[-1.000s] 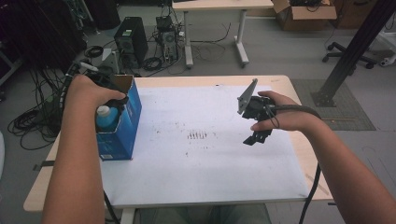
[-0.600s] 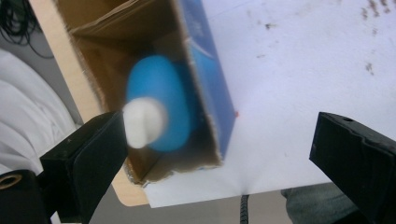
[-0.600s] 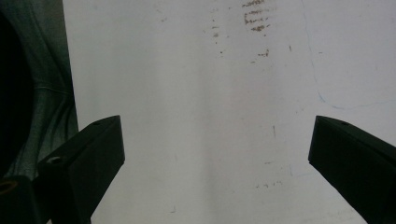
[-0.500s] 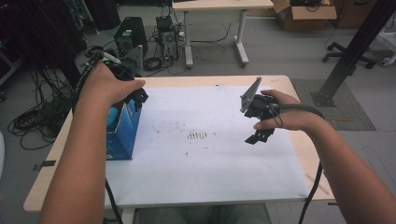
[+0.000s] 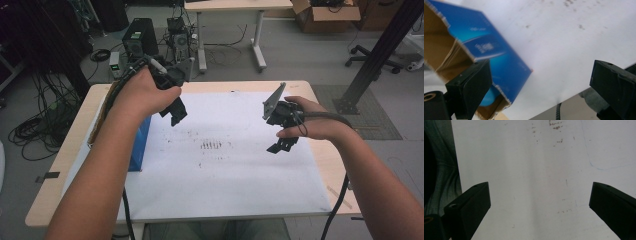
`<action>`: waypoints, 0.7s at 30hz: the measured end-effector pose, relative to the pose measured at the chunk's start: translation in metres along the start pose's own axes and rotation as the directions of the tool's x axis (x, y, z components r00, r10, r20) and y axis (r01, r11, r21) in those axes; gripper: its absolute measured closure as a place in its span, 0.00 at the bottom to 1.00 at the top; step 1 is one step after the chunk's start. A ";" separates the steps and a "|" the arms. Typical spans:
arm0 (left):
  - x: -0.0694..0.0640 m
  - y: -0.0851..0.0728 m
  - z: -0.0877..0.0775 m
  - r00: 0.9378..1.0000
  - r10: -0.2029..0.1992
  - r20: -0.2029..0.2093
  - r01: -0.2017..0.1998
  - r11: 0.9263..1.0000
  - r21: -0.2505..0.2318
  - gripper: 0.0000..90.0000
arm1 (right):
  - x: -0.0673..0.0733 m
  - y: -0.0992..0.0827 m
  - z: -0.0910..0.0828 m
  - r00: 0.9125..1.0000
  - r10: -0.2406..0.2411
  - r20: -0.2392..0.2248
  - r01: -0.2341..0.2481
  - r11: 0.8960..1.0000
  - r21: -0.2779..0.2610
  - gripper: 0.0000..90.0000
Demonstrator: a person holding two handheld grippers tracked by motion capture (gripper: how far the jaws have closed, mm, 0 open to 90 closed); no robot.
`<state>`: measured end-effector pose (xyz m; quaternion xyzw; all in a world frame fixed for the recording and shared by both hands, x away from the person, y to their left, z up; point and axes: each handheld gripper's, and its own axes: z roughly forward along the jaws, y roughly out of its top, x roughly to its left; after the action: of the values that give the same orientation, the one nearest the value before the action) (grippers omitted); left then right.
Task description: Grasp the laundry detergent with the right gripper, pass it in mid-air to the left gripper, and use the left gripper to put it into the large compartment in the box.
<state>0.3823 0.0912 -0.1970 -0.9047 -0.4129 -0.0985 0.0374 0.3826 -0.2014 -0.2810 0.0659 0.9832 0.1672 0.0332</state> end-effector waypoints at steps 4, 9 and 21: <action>-0.014 0.007 0.001 0.994 0.104 0.042 -0.104 0.994 -0.016 0.05 | 0.000 -0.004 -0.003 1.000 0.003 0.001 -0.003 1.000 0.010 0.04; -0.025 0.013 0.005 0.973 0.217 0.083 -0.216 0.976 -0.024 0.05 | 0.000 -0.005 -0.007 1.000 0.004 -0.002 -0.004 1.000 0.014 0.04; -0.040 0.010 0.020 0.891 0.443 0.098 -0.441 0.896 -0.049 0.06 | 0.003 0.003 -0.012 1.000 -0.015 -0.025 0.016 0.999 0.037 0.04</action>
<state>0.3672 0.0586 -0.2248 -0.9792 -0.1966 -0.0440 0.0253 0.3794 -0.2022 -0.2691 0.0568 0.9869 0.1493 0.0211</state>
